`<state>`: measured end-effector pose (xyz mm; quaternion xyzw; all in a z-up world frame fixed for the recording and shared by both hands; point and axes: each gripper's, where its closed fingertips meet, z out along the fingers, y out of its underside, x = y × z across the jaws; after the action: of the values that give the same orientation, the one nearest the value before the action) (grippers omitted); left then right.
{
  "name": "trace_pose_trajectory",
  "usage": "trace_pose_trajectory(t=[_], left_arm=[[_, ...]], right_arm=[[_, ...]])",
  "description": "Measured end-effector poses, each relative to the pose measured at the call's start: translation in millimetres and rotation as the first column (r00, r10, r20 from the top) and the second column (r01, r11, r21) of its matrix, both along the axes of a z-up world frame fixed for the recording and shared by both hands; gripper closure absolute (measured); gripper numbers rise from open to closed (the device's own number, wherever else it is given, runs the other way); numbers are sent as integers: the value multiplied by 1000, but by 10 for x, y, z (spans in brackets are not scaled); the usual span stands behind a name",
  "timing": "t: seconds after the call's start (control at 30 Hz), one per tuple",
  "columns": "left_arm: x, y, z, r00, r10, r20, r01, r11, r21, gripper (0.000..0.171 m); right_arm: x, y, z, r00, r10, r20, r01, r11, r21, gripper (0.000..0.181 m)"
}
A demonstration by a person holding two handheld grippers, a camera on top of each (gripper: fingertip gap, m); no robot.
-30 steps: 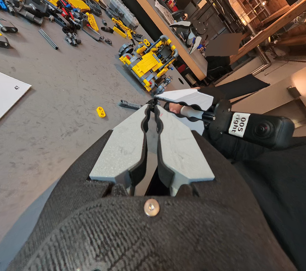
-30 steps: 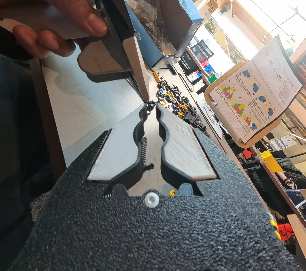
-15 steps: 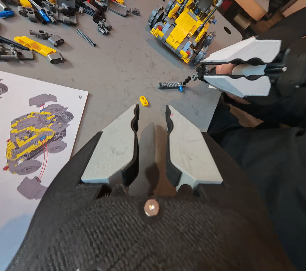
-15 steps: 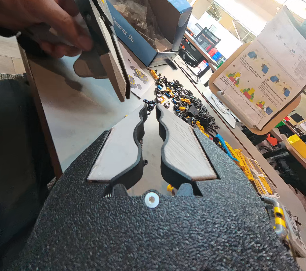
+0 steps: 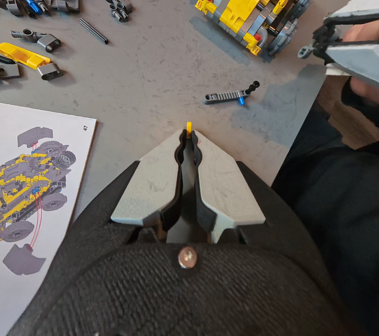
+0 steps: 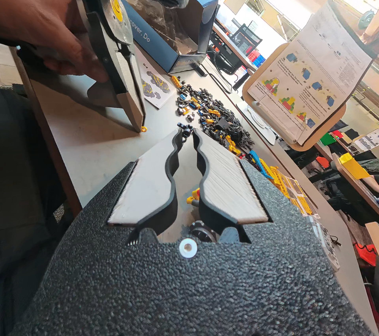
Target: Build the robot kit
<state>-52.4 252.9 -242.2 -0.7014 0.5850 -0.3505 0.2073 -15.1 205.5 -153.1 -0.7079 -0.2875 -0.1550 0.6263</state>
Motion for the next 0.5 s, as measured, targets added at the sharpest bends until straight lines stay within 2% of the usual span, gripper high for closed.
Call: trace_pose_trajectory(t=[0.27, 0.37, 0.5], left_arm=[[-102, -223, 19, 999, 11, 36, -9, 998, -55, 170], [-125, -239, 29, 999, 16, 51, -14, 999, -40, 170], [-144, -264, 58, 997, 11, 72, -7, 999, -53, 159]], right_arm=[[-77, -8, -65, 999, 7, 37, -6, 1000, -18, 171], [-110, -1, -100, 998, 13, 54, -11, 1000, -29, 171], [-133, 1, -123, 998, 14, 69, -11, 999, -34, 171]])
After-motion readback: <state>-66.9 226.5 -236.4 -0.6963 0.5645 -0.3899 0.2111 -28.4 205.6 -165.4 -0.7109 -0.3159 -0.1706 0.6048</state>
